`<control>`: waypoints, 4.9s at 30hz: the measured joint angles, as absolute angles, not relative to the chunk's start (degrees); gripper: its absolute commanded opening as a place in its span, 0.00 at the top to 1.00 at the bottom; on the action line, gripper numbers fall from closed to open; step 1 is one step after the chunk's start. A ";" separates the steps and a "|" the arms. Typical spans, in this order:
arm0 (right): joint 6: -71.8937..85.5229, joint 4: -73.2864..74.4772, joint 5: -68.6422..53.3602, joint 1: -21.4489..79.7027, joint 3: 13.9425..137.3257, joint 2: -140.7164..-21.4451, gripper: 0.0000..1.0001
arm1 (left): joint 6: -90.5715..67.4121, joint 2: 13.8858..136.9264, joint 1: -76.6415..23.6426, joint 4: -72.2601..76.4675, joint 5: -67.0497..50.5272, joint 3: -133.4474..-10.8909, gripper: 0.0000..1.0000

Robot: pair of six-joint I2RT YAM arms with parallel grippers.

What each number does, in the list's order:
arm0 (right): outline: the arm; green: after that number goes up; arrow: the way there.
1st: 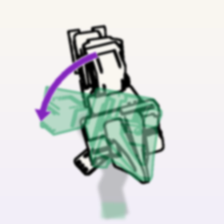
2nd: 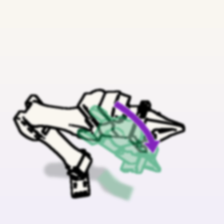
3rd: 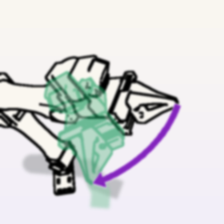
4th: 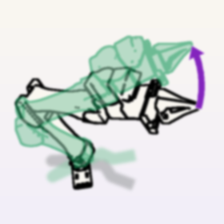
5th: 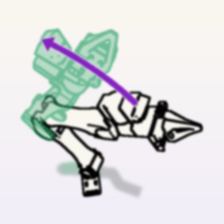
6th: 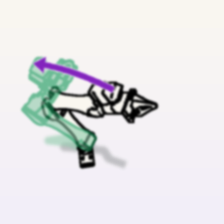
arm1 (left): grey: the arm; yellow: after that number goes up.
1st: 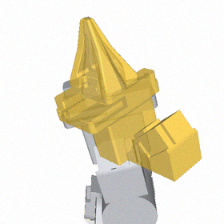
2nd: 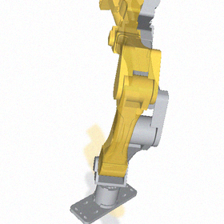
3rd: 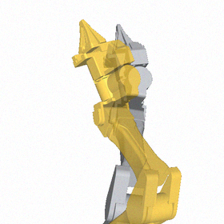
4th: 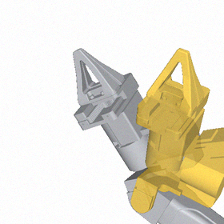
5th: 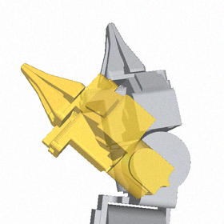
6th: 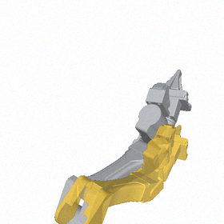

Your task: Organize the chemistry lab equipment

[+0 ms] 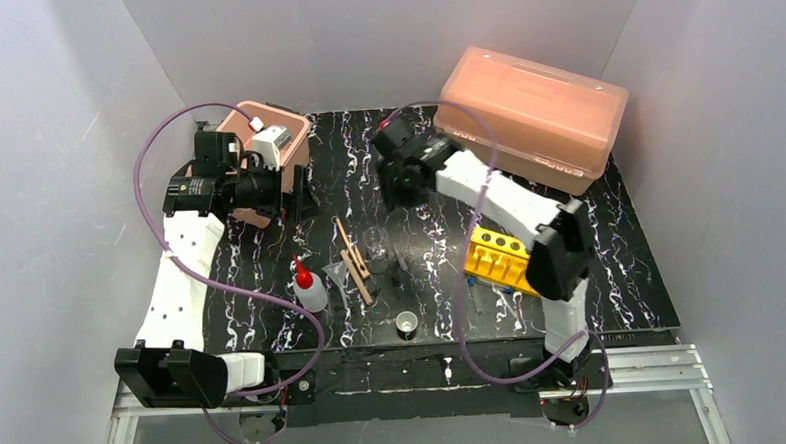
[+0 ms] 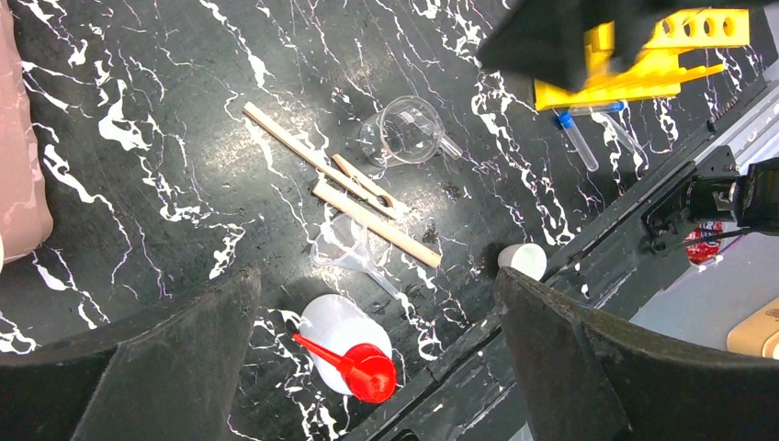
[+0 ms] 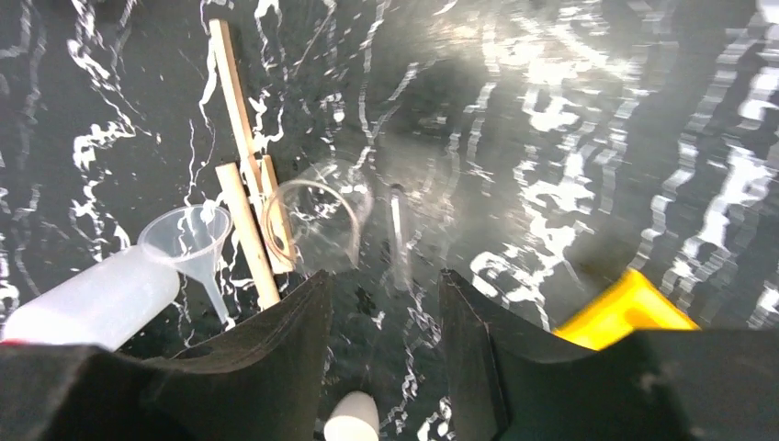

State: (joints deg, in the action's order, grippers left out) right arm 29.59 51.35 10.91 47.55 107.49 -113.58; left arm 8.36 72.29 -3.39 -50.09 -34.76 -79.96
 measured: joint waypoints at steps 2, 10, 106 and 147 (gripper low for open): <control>29.59 53.29 11.74 45.62 107.21 -108.63 0.46 | 8.61 72.21 -3.26 -50.22 -34.76 -79.94 0.01; 31.38 56.74 14.98 38.38 90.60 -88.92 0.46 | 8.95 70.94 -3.09 -50.16 -35.27 -79.07 0.01; 25.96 53.03 10.42 31.93 110.50 -104.68 0.40 | 10.55 73.82 -3.09 -52.76 -35.92 -79.73 0.01; 51.04 43.30 16.82 33.02 36.62 -67.99 0.34 | 12.71 69.56 -3.09 -56.16 -35.32 -80.62 0.01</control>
State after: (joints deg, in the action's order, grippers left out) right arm 51.04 43.30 16.82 33.02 36.62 -67.99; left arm 12.71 69.56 -3.09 -56.16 -35.32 -80.62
